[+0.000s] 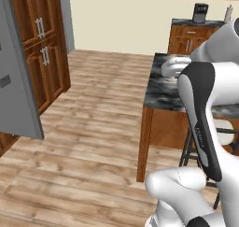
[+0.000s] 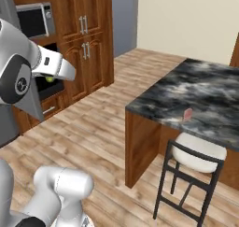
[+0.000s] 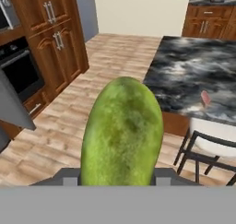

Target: Open the fridge, remove the mango, lime, and steak, and place them on any counter.

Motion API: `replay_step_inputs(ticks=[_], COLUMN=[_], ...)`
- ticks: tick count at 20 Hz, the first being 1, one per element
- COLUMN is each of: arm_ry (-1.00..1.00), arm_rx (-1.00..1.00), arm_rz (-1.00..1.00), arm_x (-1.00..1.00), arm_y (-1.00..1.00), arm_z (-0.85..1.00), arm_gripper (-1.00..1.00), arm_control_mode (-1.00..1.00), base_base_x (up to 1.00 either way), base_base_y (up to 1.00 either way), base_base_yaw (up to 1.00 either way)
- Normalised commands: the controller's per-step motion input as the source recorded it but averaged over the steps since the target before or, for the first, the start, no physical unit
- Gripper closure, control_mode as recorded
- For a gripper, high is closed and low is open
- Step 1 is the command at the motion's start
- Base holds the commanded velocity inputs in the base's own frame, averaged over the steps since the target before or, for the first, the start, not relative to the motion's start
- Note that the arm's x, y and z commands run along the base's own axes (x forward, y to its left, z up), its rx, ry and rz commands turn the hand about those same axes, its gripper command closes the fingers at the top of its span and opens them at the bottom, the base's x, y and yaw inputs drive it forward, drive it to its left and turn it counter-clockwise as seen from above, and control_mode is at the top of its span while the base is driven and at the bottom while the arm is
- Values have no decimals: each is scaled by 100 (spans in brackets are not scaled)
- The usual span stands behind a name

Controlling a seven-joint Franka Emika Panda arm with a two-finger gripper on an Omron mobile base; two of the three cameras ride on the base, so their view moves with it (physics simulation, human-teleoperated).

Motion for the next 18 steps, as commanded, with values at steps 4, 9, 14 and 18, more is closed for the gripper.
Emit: replay_step_inputs(ticks=[4,9,14,18], arm_ry=[0,0,0,0], arm_rx=[0,0,0,0], arm_rz=[0,0,0,0], arm_x=[0,0,0,0], arm_y=[0,0,0,0], arm_z=[0,0,0,0], arm_gripper=[100,100,100,100], arm_control_mode=[100,100,100,100], base_base_x=[0,2,27,8], base_base_y=[-71,-72,-58,-4], base_base_yaw=[-29,-30,-29,-18])
